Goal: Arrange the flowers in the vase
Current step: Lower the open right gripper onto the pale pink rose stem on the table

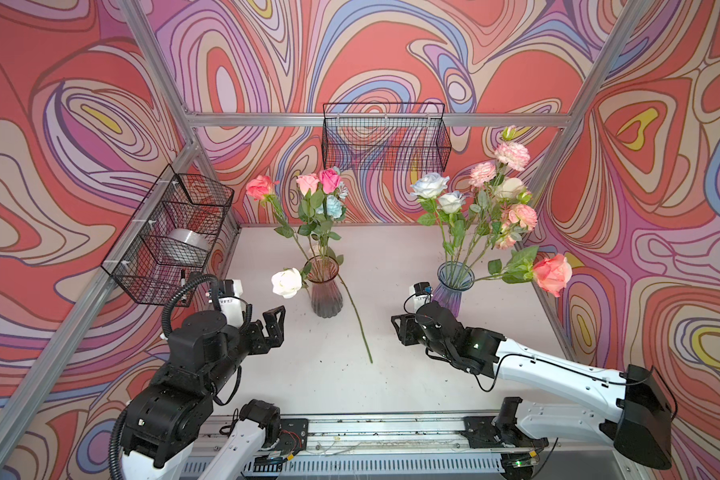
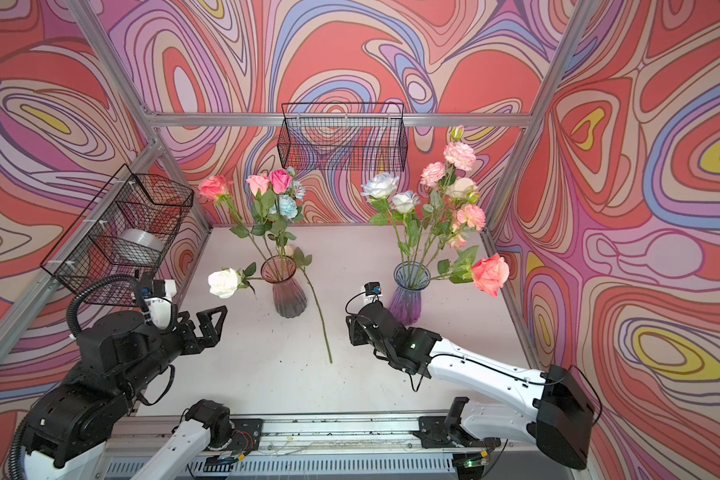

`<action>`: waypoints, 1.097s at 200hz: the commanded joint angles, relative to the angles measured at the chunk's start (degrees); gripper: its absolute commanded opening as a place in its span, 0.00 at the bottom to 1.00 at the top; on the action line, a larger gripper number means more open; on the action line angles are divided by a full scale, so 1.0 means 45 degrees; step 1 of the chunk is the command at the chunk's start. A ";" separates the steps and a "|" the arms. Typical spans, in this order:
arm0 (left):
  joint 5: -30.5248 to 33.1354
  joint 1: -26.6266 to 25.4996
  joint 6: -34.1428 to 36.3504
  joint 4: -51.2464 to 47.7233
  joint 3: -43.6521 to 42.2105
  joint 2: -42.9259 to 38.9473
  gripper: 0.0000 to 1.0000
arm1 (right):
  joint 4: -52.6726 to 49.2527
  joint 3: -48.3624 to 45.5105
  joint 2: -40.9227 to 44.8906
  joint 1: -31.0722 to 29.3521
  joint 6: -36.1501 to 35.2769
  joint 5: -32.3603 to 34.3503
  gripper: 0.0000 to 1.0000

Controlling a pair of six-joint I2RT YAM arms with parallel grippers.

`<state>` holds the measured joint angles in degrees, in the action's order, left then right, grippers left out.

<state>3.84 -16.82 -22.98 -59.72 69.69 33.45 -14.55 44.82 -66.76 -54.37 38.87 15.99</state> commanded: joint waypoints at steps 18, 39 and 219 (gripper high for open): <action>-0.0084 0.0050 -0.0798 0.0868 -0.0552 0.0000 0.93 | 0.0177 0.0178 -0.0237 0.0061 0.0690 0.1557 0.47; -0.0091 0.0051 -0.0858 0.1222 -0.0798 -0.0148 0.93 | 0.0374 0.0311 -0.0790 0.0050 0.0897 0.2293 0.47; -0.0243 0.0058 -0.1865 0.2032 -0.3701 -0.3129 0.92 | 0.0302 0.3750 -0.6932 0.0637 -0.1502 -0.0687 0.44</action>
<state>2.63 -16.82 -29.06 -50.72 54.61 22.15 -11.44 58.57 -93.69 -52.01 35.68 18.44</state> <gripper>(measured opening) 0.921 0.451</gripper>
